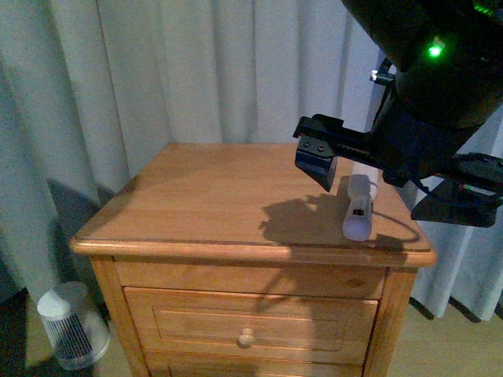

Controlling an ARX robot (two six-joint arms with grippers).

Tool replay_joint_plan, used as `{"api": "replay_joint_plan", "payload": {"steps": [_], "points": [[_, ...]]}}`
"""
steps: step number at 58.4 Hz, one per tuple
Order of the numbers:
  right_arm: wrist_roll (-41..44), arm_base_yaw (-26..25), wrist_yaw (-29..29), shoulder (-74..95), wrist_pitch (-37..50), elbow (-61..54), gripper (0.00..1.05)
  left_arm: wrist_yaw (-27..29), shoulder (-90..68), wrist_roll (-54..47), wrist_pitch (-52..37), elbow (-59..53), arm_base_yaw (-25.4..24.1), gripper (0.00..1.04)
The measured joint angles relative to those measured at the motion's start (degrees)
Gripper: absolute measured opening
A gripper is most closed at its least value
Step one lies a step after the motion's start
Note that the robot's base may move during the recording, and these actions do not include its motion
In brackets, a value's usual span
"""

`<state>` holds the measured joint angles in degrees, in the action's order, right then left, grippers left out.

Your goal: Clean up trash

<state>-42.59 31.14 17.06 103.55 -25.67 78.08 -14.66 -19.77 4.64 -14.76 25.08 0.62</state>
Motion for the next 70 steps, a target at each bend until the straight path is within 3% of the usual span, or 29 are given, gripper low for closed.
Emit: {"api": "replay_joint_plan", "payload": {"steps": [18,47,62,70], "points": [[-1.7,-0.46,-1.62,5.88,-0.22,2.97,0.97,0.0,0.0,0.02,0.0,0.0,0.0,0.28],[-2.67,-1.16,-2.03,6.73,1.03,3.04,0.24,0.0,0.0,0.02,0.0,0.0,0.0,0.28],[-2.1,-2.08,-1.77,5.09,4.74,0.31,0.22,0.0,0.0,0.02,0.0,0.0,0.0,0.28],[3.54,-2.12,2.03,-0.11,13.66,-4.98,0.21,0.0,0.0,0.02,0.0,0.0,0.0,0.28]]}}
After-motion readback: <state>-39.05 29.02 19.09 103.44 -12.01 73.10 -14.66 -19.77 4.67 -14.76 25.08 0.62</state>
